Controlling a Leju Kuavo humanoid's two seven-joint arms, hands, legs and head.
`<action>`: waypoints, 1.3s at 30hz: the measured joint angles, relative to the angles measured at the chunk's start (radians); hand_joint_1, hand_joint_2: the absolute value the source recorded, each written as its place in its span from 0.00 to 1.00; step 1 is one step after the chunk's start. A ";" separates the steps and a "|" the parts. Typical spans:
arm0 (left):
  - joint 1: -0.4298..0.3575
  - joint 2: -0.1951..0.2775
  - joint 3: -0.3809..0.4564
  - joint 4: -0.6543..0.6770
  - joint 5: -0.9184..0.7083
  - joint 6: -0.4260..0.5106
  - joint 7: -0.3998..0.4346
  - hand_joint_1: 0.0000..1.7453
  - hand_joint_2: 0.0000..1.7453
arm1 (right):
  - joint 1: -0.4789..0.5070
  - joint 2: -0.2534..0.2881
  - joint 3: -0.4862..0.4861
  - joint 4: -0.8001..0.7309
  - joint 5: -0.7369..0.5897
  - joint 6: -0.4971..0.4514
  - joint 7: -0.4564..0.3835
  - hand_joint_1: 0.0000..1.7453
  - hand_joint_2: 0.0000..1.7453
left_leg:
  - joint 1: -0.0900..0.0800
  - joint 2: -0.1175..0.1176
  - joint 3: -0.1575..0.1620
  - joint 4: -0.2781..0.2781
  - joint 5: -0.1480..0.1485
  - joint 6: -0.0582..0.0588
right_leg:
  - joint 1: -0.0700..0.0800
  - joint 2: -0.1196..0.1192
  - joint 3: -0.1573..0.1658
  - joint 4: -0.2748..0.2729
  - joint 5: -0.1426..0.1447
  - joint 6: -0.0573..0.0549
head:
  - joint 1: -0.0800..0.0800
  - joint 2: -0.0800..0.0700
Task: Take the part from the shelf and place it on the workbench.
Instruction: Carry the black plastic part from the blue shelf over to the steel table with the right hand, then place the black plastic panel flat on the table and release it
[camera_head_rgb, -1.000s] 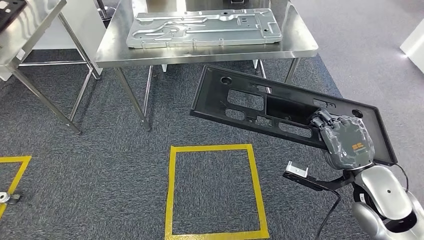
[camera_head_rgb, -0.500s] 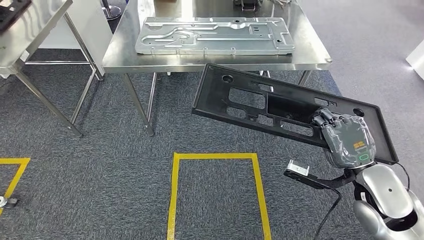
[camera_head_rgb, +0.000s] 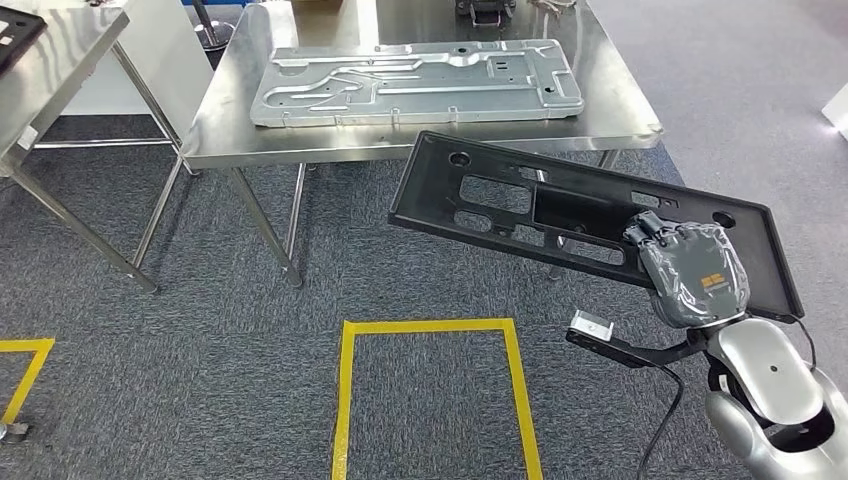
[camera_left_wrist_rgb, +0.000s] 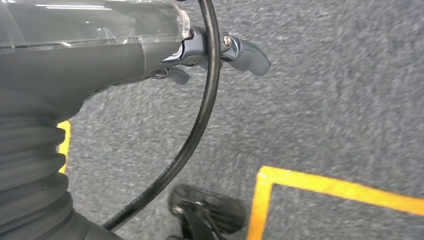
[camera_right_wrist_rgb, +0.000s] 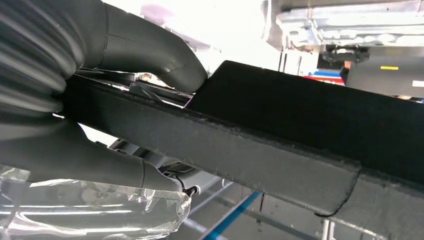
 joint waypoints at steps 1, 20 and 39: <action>0.000 0.006 0.001 0.000 0.000 -0.003 0.002 0.00 1.00 | -0.009 0.002 0.009 0.003 0.006 0.002 0.006 1.00 1.00 | -0.004 0.001 0.013 -0.054 0.038 0.006 | 0.000 0.001 0.009 -0.001 -0.007 0.004 | 0.000 0.000; 0.001 0.024 0.007 -0.001 -0.002 -0.011 0.005 0.00 1.00 | -0.038 0.006 0.047 0.020 0.018 0.013 0.024 1.00 1.00 | -0.015 -0.010 0.140 -0.144 -0.010 0.029 | 0.015 0.002 -0.084 0.002 0.068 0.012 | 0.001 0.000; 0.001 0.030 0.025 -0.005 0.000 -0.011 0.006 0.00 1.00 | -0.129 0.043 0.117 0.085 0.016 0.031 0.022 1.00 1.00 | 0.004 0.001 0.039 -0.130 0.087 0.035 | -0.004 -0.001 -0.015 0.070 -0.063 0.048 | 0.001 0.000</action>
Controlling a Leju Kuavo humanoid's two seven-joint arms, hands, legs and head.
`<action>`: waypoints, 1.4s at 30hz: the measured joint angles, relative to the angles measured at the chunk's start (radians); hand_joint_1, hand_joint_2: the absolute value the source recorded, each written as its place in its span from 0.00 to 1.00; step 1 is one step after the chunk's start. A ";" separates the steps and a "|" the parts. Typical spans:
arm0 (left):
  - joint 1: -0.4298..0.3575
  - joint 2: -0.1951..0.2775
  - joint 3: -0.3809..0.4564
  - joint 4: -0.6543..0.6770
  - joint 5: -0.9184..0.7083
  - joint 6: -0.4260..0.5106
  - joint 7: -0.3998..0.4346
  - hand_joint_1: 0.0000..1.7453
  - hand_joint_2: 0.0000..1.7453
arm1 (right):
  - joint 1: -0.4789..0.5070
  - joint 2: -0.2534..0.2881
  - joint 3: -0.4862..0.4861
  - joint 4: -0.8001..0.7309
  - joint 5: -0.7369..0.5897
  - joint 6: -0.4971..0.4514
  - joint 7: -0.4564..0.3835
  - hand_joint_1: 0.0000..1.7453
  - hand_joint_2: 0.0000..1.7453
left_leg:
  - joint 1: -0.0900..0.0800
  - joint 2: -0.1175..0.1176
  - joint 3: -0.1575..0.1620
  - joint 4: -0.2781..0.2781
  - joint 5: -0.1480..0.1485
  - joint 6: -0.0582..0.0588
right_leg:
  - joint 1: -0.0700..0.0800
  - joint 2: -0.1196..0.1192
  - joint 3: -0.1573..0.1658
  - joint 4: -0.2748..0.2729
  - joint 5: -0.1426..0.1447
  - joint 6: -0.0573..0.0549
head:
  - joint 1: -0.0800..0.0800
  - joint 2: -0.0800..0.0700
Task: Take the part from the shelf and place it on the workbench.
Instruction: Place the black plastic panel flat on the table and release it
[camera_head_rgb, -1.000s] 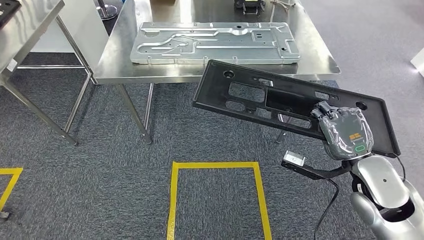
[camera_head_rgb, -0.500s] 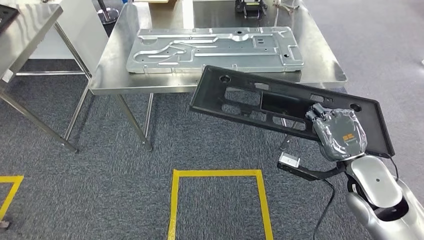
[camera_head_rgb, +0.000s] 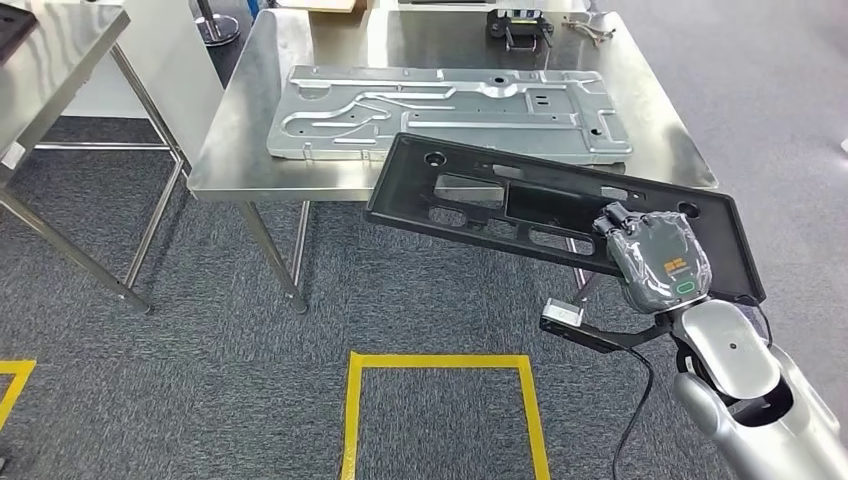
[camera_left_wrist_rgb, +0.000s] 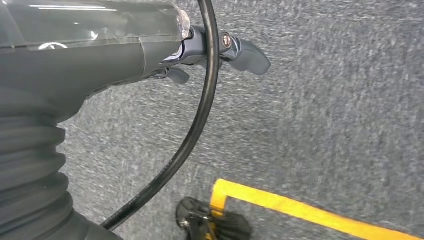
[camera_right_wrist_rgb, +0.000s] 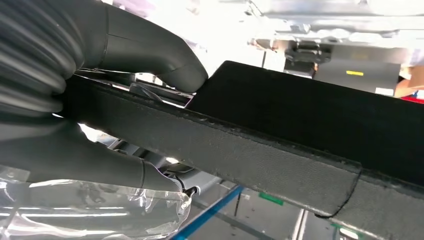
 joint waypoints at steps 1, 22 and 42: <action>-0.001 0.000 0.001 0.000 0.000 -0.001 0.000 0.00 1.00 | -0.010 0.002 0.005 0.007 -0.001 0.001 0.000 1.00 1.00 | -0.002 0.000 0.004 -0.001 -0.004 0.006 | 0.002 0.000 -0.042 0.069 -0.024 -0.001 | 0.000 0.000; -0.003 0.029 0.039 -0.003 0.015 -0.015 0.017 0.00 1.00 | -0.202 0.172 0.176 0.228 0.020 0.009 0.003 1.00 1.00 | 0.014 0.001 -0.084 0.148 -0.012 -0.066 | 0.005 -0.001 0.042 -0.097 0.065 -0.055 | -0.001 0.000; -0.003 0.028 0.049 -0.001 0.008 -0.012 0.013 0.00 1.00 | -0.209 0.182 0.193 0.269 0.016 -0.001 0.012 1.00 1.00 | -0.009 -0.010 0.063 -0.001 -0.067 -0.014 | 0.043 0.003 -0.082 -0.065 0.146 -0.074 | 0.002 0.000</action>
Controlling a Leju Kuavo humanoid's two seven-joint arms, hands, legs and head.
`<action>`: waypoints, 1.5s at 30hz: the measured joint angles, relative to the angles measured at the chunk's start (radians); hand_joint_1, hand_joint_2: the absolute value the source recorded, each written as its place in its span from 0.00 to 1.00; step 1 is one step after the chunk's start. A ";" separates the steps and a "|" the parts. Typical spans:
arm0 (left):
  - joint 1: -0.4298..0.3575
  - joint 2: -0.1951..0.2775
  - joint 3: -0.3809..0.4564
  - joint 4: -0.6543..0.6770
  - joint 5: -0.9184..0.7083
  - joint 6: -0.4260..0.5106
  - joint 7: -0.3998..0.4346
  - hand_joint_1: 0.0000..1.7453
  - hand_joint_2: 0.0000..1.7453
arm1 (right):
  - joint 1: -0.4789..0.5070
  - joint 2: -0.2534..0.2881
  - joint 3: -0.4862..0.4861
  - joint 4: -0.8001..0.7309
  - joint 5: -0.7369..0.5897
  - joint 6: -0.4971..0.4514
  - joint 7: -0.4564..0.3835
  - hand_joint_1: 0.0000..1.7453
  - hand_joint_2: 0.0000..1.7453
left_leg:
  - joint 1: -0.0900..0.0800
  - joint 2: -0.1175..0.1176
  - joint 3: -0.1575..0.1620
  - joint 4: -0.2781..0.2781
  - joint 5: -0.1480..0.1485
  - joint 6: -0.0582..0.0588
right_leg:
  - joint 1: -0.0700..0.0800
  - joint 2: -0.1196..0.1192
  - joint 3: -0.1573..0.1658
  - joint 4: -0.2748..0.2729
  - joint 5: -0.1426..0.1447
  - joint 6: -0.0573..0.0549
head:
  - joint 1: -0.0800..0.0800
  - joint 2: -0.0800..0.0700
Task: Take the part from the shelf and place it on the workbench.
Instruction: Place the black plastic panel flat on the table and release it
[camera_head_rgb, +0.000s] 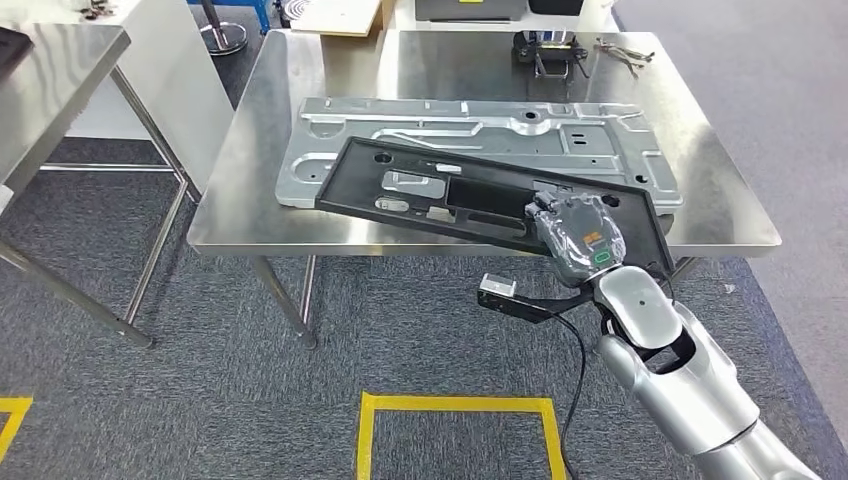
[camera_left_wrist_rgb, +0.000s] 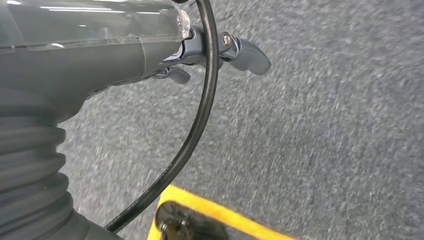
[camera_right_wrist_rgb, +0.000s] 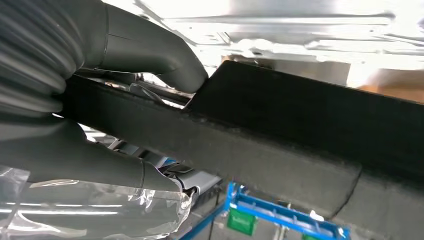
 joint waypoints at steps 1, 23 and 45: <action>0.000 0.001 0.000 0.000 0.000 0.000 0.000 0.00 1.00 | 0.001 0.000 0.000 0.000 0.000 0.000 0.000 1.00 1.00 | 0.001 0.002 0.002 -0.002 -0.005 -0.005 | -0.003 0.001 0.007 -0.009 -0.004 -0.001 | 0.000 0.000; 0.004 0.004 0.006 0.000 -0.012 0.010 0.005 0.00 1.00 | 0.066 -0.003 -0.023 -0.020 0.001 -0.004 0.007 1.00 1.00 | 0.015 0.008 -0.037 -0.007 0.050 0.017 | -0.029 0.001 -0.060 0.267 -0.180 0.049 | 0.000 0.000; 0.001 0.001 0.018 -0.001 -0.021 0.011 0.005 0.00 1.00 | 0.057 -0.011 -0.015 -0.020 0.019 0.027 -0.010 1.00 1.00 | 0.011 0.011 -0.084 0.017 0.082 -0.023 | -0.022 0.006 0.122 -0.031 -0.089 0.030 | 0.000 0.000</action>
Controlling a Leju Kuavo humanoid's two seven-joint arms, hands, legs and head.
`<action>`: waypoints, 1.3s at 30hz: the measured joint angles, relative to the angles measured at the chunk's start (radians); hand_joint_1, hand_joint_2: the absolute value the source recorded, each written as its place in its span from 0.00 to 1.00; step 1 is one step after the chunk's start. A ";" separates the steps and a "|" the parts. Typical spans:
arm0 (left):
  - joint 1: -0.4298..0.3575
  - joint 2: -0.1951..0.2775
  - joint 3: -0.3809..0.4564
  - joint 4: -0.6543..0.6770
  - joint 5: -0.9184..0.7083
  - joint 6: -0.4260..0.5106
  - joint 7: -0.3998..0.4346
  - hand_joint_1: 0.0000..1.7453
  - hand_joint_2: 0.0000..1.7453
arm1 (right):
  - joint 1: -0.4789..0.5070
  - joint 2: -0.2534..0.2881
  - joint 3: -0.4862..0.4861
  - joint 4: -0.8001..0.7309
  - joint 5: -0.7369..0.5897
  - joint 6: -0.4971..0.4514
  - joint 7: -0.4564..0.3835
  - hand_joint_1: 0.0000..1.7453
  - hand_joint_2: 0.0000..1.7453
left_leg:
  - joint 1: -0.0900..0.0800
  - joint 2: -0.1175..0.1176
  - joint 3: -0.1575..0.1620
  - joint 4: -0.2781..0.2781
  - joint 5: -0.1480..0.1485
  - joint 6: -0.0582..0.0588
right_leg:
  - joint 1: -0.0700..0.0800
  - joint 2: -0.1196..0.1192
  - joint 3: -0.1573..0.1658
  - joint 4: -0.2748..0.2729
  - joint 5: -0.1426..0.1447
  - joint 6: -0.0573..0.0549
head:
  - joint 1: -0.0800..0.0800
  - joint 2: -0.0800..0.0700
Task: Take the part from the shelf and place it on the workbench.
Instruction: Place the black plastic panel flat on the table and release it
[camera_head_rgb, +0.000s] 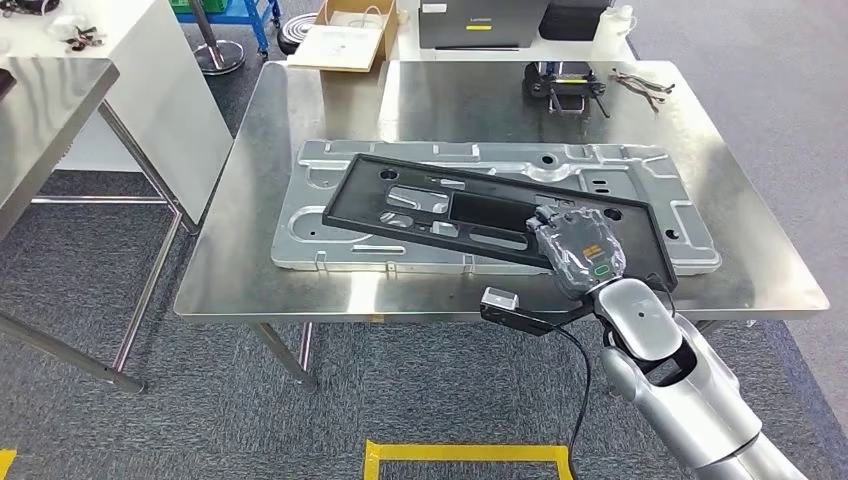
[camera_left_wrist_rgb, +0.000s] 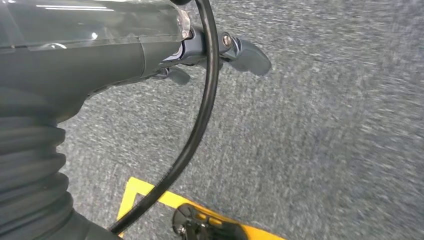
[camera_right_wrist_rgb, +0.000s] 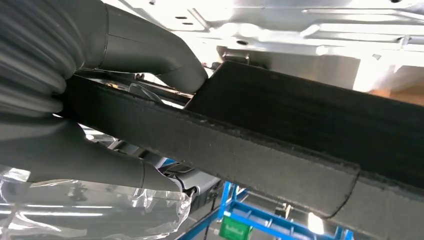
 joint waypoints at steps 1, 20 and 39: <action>0.000 0.000 0.001 0.000 0.000 0.000 0.000 0.00 1.00 | -0.001 -0.001 0.000 0.000 0.001 0.000 0.000 1.00 1.00 | 0.000 0.000 0.002 -0.007 -0.005 0.007 | 0.000 0.000 -0.001 -0.001 -0.002 0.005 | 0.000 0.000; -0.003 -0.007 0.006 0.000 -0.007 0.000 -0.001 0.00 1.00 | 0.000 -0.037 0.004 0.002 -0.005 0.010 -0.002 1.00 1.00 | -0.009 -0.006 0.076 -0.010 -0.076 0.020 | 0.014 -0.005 -0.101 0.016 0.089 -0.021 | 0.001 0.000; -0.001 -0.006 0.008 -0.001 -0.017 0.001 0.003 0.00 1.00 | -0.010 -0.043 0.021 0.010 -0.023 0.024 -0.009 1.00 1.00 | 0.002 -0.002 0.026 -0.026 -0.016 0.041 | 0.001 -0.004 -0.158 0.248 -0.087 0.020 | 0.001 0.000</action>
